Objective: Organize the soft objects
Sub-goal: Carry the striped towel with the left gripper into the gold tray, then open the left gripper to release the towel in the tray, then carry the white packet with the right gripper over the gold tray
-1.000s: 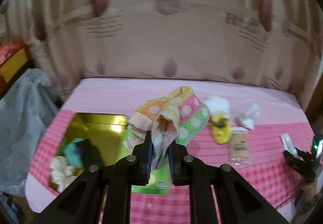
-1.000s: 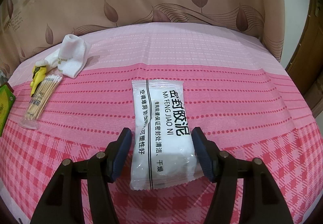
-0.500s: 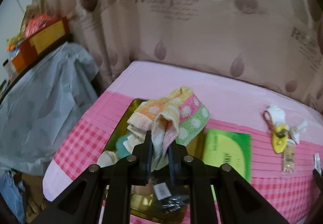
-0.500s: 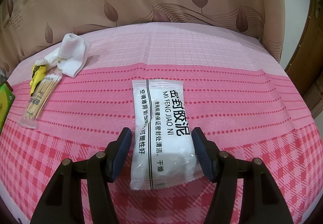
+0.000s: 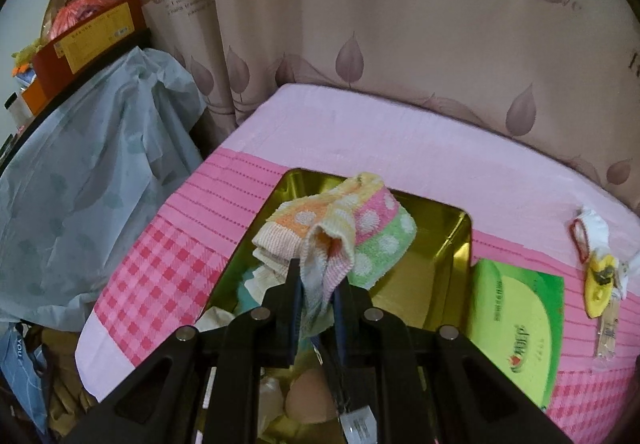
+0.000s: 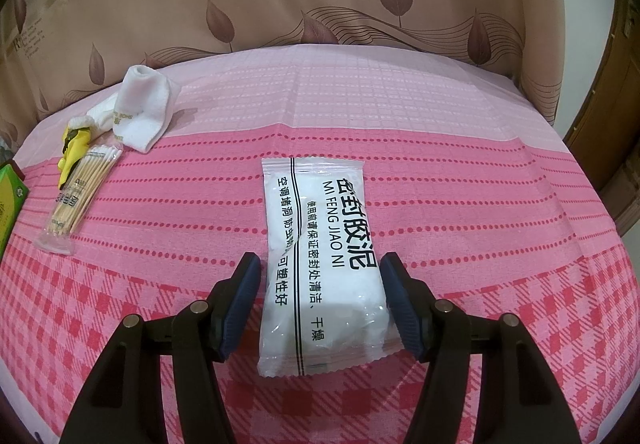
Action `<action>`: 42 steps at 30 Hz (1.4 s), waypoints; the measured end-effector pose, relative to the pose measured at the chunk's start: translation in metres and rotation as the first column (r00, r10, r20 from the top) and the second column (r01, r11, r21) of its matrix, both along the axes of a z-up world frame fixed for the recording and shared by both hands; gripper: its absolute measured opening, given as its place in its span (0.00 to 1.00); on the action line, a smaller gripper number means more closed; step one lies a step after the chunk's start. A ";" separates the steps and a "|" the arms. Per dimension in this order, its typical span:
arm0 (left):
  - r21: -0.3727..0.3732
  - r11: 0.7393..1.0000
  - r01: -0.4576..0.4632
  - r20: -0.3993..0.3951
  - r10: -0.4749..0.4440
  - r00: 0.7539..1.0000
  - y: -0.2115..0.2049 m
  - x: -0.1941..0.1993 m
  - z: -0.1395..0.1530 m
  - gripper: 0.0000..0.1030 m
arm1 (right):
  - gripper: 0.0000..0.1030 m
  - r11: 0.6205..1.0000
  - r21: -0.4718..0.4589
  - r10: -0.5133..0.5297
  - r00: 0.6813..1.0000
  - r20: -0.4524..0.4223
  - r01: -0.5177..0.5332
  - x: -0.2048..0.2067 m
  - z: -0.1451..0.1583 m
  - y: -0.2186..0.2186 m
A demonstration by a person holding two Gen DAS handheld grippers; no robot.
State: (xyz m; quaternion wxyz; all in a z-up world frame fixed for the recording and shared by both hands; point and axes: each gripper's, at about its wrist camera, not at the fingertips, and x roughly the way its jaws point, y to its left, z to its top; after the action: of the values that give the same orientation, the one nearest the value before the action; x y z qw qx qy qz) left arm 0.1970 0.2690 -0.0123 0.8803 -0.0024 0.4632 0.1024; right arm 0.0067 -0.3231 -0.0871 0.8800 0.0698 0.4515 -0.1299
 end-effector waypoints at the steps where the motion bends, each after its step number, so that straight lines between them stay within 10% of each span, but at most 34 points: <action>1: -0.001 1.000 -0.005 -0.008 0.005 1.000 0.001 0.003 -0.003 0.13 | 0.58 1.000 0.000 0.000 1.000 0.000 0.000 0.000 0.000 -0.001; 22: 0.018 1.000 -0.022 -0.052 0.023 0.998 0.006 0.004 -0.014 0.31 | 0.58 1.000 -0.002 0.000 1.000 -0.002 0.000 0.000 0.001 0.000; 42: 0.046 0.998 0.042 0.042 -0.044 0.998 -0.006 -0.124 0.008 0.31 | 0.58 1.000 -0.005 0.000 1.000 -0.003 0.000 0.000 0.001 0.001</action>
State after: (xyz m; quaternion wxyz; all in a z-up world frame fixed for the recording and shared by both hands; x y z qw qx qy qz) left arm 0.0726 0.2625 -0.0045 0.8919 0.0251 0.4417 0.0936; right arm 0.0068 -0.3225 -0.0862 0.8794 0.0675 0.4526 -0.1311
